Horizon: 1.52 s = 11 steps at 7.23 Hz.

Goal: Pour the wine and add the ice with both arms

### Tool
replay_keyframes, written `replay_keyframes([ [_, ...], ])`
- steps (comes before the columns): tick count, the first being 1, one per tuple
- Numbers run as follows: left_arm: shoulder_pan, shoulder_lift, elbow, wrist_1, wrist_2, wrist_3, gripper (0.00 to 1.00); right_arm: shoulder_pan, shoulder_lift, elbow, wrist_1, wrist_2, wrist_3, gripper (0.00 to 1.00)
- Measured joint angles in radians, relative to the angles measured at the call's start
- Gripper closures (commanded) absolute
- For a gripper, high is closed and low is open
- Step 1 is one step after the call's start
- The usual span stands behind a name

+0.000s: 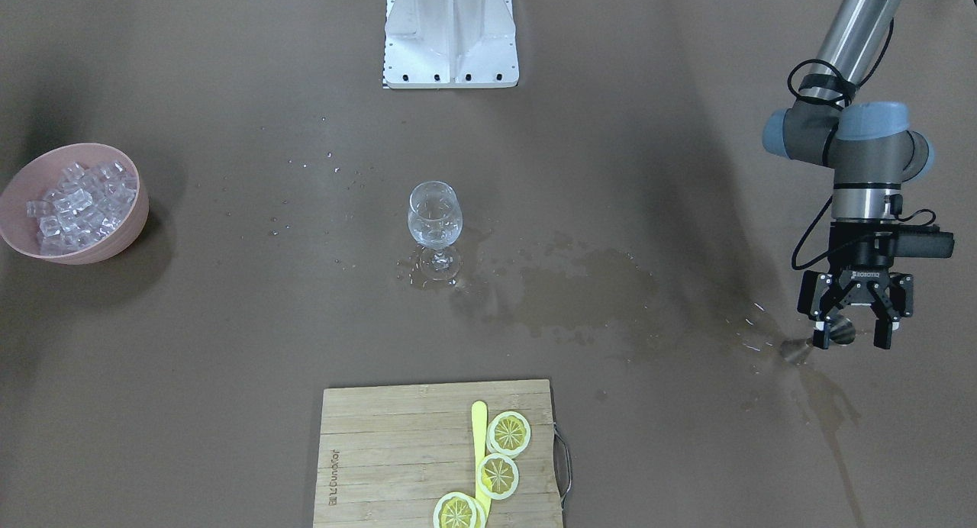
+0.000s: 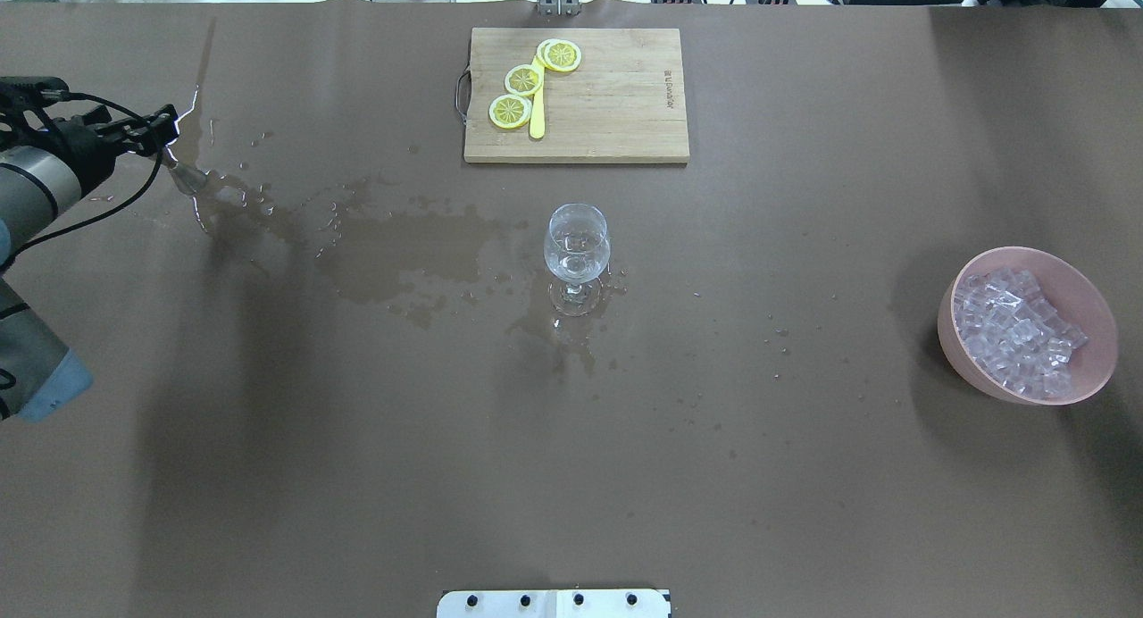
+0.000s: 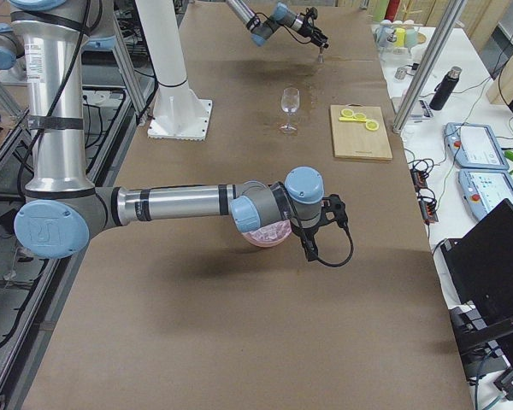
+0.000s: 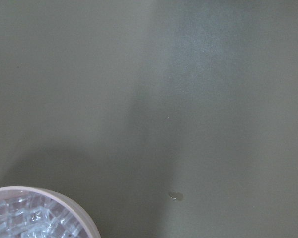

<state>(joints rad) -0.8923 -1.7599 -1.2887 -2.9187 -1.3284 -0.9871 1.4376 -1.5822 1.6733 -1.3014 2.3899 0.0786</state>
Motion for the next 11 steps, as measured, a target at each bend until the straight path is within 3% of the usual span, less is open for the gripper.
replay_keyframes([
  [3,-0.164,0.038,-0.026,0.007,-0.271,0.019,0.01,-0.003,0.020,0.003,0.001,-0.007,0.004,0.00],
  [5,-0.333,0.065,-0.027,0.093,-0.583,0.118,0.01,-0.021,0.045,0.004,0.000,-0.043,0.031,0.00],
  [7,-0.501,0.096,-0.029,0.251,-0.839,0.332,0.01,-0.061,0.077,0.007,0.000,-0.087,0.099,0.00],
  [9,-0.614,0.149,-0.070,0.473,-0.987,0.535,0.01,-0.099,0.095,0.009,0.005,-0.101,0.150,0.00],
  [11,-0.660,0.213,-0.133,0.650,-1.052,0.677,0.01,-0.167,0.093,0.034,0.071,-0.102,0.276,0.00],
])
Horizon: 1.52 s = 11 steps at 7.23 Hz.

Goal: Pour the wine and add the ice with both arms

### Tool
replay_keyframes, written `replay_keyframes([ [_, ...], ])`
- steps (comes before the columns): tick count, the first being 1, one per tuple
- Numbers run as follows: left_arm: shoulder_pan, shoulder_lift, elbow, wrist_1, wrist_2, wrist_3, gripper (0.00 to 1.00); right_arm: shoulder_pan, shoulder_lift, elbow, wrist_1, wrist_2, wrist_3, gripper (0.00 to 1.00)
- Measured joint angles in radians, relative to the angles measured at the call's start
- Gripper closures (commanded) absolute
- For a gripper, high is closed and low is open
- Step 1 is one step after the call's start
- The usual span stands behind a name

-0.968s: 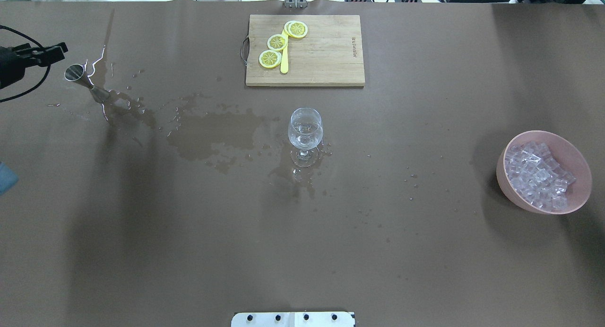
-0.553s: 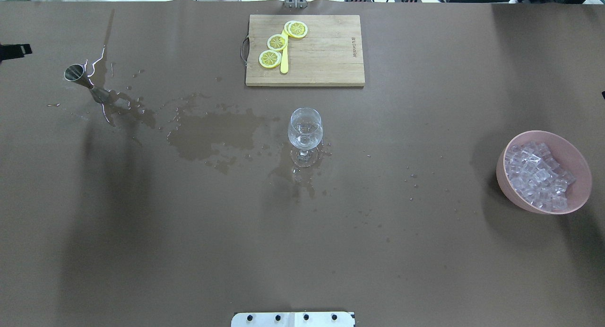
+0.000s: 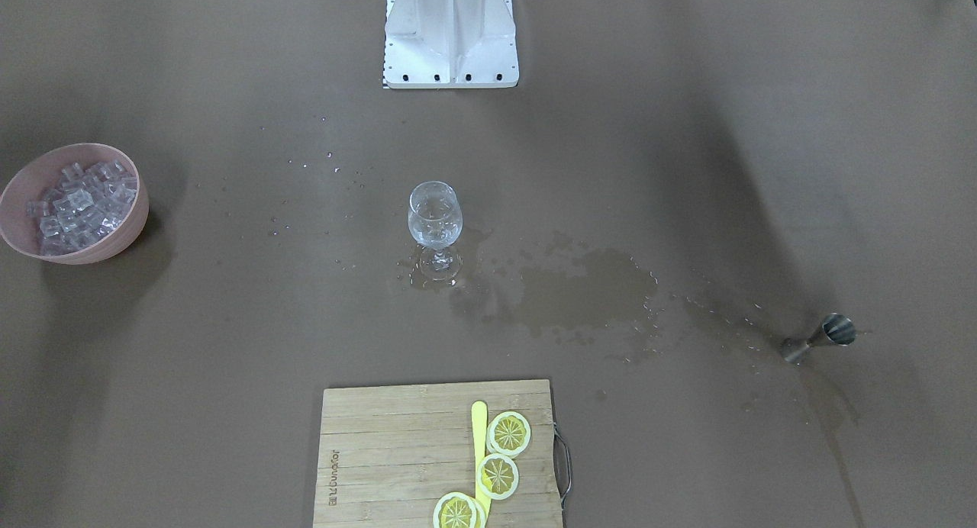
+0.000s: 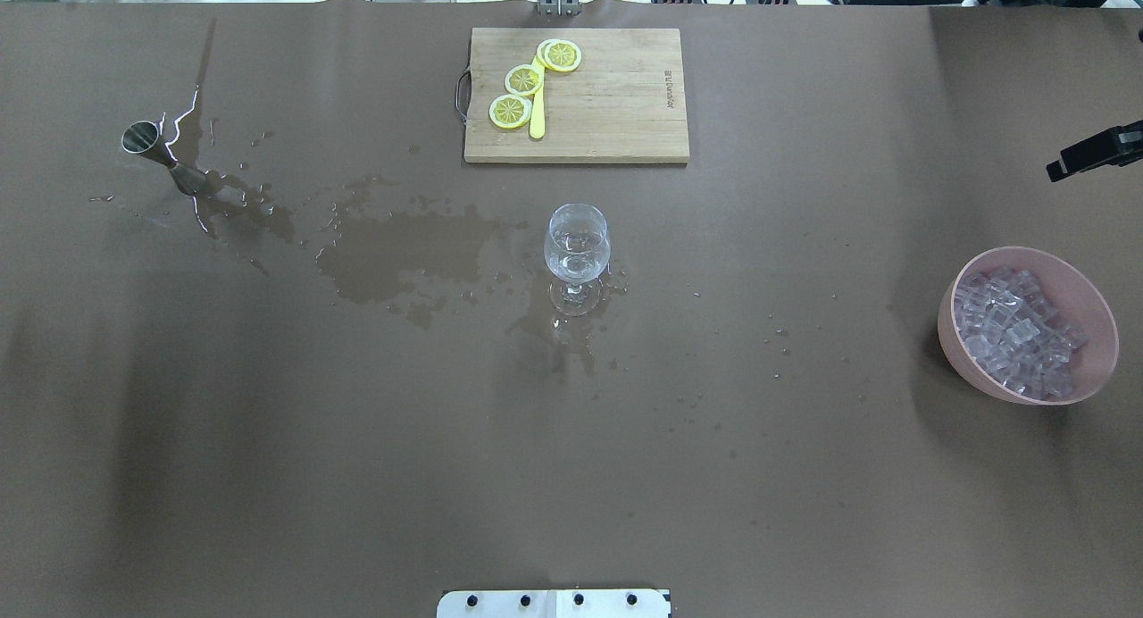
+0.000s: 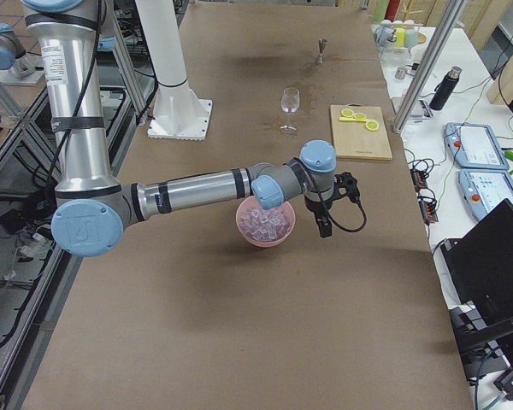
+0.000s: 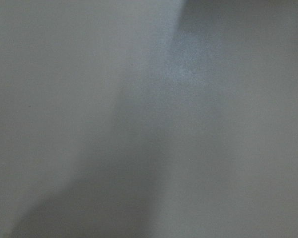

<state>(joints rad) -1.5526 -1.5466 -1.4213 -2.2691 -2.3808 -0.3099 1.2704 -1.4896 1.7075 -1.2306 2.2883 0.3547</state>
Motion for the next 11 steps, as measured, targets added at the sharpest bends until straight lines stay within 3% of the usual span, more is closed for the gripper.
replay_keyframes([
  [2,-0.005,0.067,-0.015,-0.035,-0.010,0.003,0.03,-0.080,-0.084,0.109,0.041,0.001,0.074,0.00],
  [4,-0.004,0.084,-0.015,-0.085,0.012,-0.036,0.03,-0.171,-0.207,0.215,0.047,-0.009,0.075,0.09],
  [6,-0.003,0.082,-0.016,-0.096,0.022,-0.052,0.03,-0.236,-0.270,0.230,0.048,-0.067,0.045,0.12],
  [9,-0.003,0.079,-0.019,-0.096,0.024,-0.059,0.03,-0.285,-0.271,0.213,0.048,-0.080,0.037,0.14],
  [11,-0.003,0.076,-0.022,-0.096,0.025,-0.059,0.03,-0.301,-0.268,0.201,0.049,-0.083,0.036,0.22],
])
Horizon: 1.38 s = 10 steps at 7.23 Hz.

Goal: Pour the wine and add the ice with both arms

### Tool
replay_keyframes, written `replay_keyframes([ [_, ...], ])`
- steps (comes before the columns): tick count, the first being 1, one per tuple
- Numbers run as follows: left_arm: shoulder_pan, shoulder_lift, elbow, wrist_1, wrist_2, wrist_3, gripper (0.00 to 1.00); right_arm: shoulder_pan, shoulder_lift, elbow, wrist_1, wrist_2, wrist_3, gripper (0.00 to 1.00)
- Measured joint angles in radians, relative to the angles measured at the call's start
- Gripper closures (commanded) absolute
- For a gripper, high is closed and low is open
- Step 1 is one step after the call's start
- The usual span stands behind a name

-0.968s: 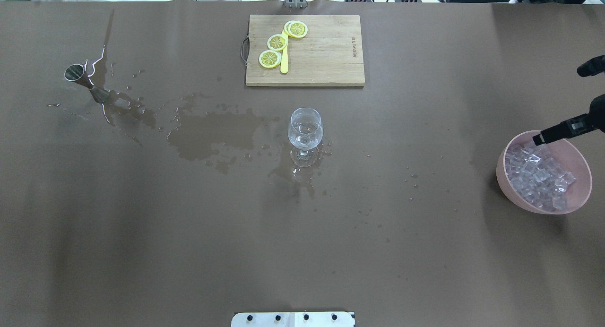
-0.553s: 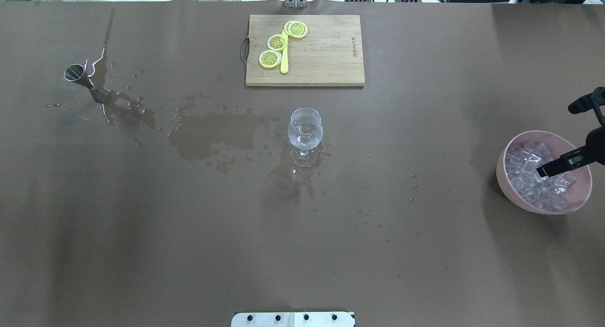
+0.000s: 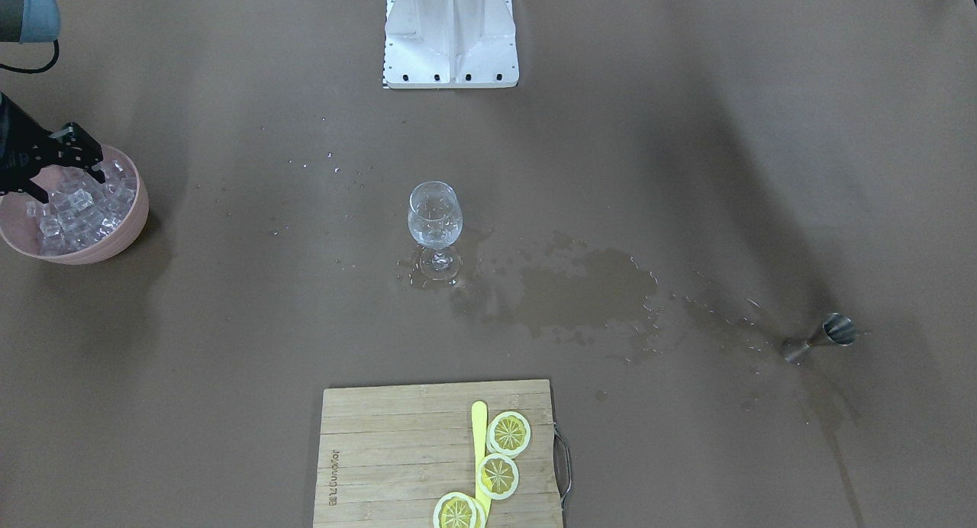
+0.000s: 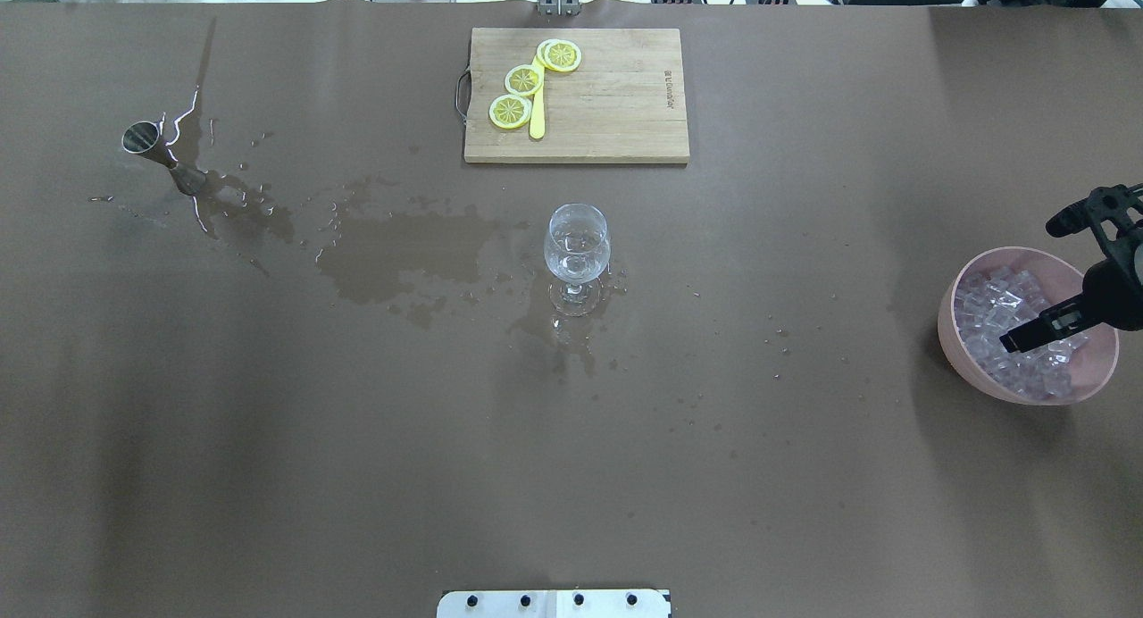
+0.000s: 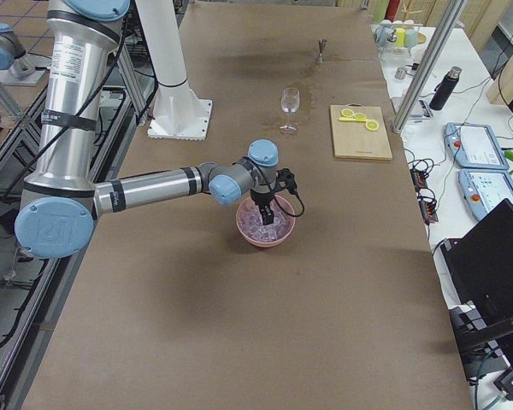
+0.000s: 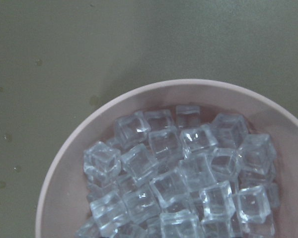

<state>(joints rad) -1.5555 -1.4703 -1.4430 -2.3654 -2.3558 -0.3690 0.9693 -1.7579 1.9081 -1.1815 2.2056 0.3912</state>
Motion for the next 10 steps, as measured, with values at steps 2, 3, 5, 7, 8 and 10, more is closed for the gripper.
replay_keyframes([
  [2,0.000,-0.005,0.002,0.000,0.006,0.002,0.03,-0.012,0.005,-0.005,-0.001,-0.004,0.000,0.23],
  [3,0.000,-0.007,0.001,0.000,0.021,0.002,0.03,-0.016,0.014,-0.013,-0.001,-0.006,0.000,0.25],
  [5,0.000,-0.013,0.000,-0.001,0.046,0.000,0.03,-0.019,0.029,-0.033,0.000,-0.009,-0.001,0.82],
  [7,0.000,-0.015,0.000,-0.002,0.050,0.000,0.03,-0.018,0.030,-0.037,-0.001,-0.003,-0.001,1.00],
  [8,0.000,-0.015,0.000,-0.002,0.050,0.001,0.03,-0.016,0.027,-0.036,-0.001,0.000,-0.002,1.00],
  [10,0.000,-0.017,0.000,-0.002,0.050,0.001,0.03,-0.005,0.026,-0.008,-0.007,0.011,-0.002,1.00],
])
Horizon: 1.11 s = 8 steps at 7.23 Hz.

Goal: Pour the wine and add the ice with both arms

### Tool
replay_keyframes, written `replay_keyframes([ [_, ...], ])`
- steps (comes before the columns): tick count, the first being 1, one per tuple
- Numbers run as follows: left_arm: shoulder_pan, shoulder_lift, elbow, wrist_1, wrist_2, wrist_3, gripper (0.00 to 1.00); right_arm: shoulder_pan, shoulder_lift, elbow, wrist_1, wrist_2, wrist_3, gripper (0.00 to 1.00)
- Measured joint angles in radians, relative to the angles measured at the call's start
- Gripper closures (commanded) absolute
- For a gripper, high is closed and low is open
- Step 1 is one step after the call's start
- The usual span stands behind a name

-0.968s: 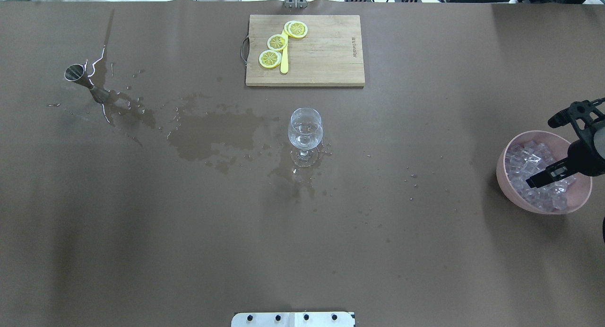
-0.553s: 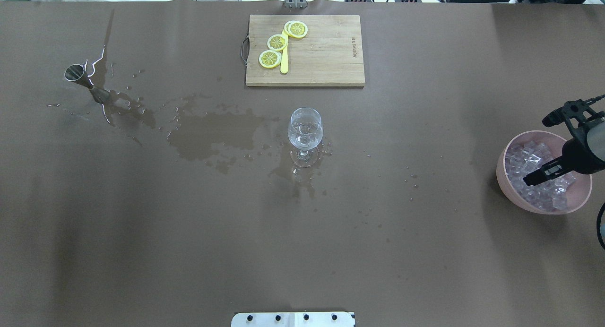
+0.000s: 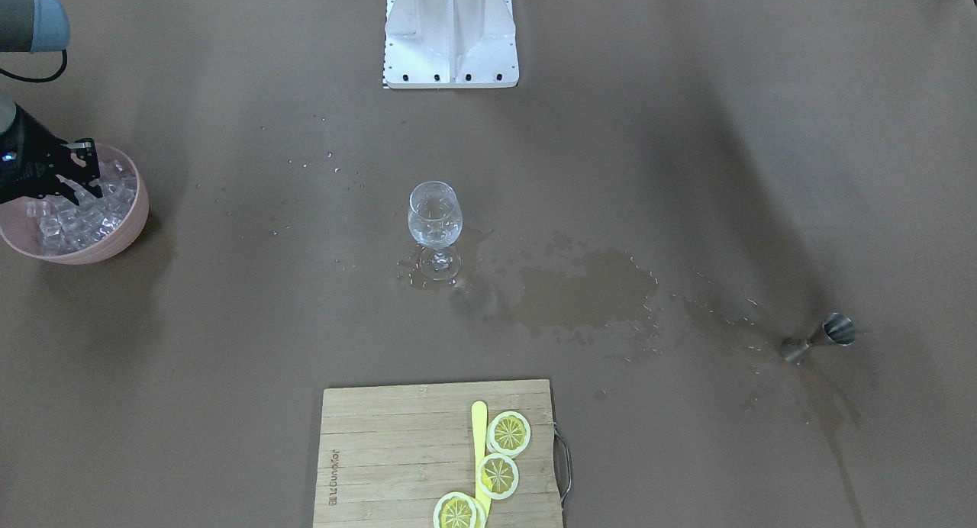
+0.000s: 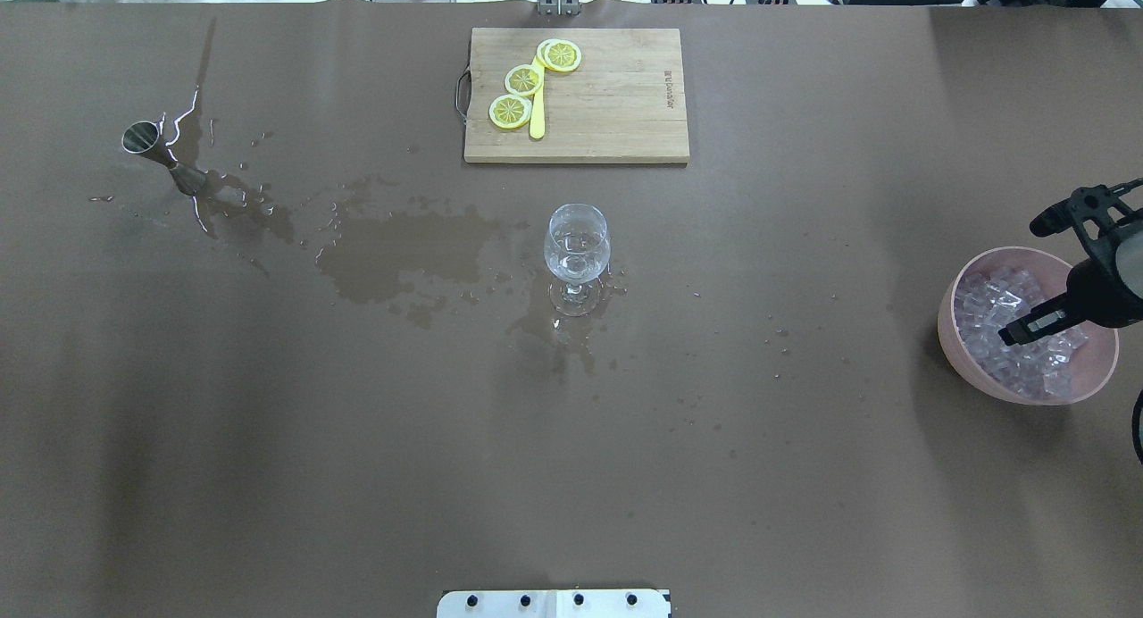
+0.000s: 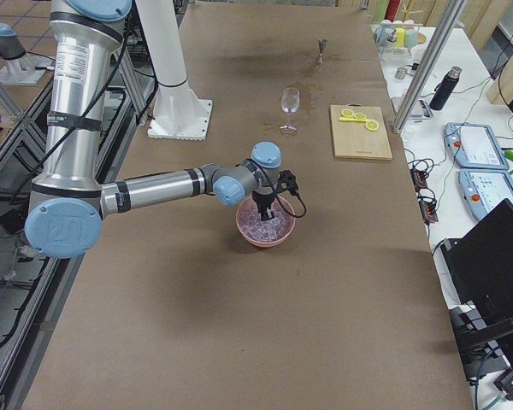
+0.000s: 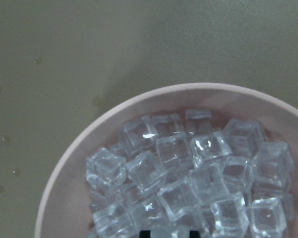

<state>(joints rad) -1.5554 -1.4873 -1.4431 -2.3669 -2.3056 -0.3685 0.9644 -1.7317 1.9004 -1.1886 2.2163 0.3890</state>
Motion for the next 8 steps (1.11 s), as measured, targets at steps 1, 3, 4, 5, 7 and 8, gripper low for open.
replay_keyframes([
  [1,0.000,0.000,0.000,0.000,0.000,-0.001,0.03,0.012,0.004,0.025,-0.010,0.017,0.004,1.00],
  [3,0.000,0.000,0.000,0.000,0.000,-0.002,0.03,0.033,0.090,0.093,-0.093,0.073,0.088,1.00],
  [4,0.000,0.001,0.000,0.000,0.000,-0.002,0.03,0.022,0.191,0.115,-0.160,0.083,0.188,1.00],
  [5,0.000,0.002,0.000,0.000,0.000,-0.003,0.03,-0.011,0.297,0.123,-0.214,0.082,0.292,1.00],
  [7,0.000,0.003,0.000,0.000,0.001,-0.002,0.03,-0.135,0.525,0.114,-0.302,0.015,0.514,1.00],
  [8,0.000,0.003,0.001,0.000,0.001,-0.002,0.03,-0.205,0.631,0.092,-0.335,-0.058,0.601,1.00],
])
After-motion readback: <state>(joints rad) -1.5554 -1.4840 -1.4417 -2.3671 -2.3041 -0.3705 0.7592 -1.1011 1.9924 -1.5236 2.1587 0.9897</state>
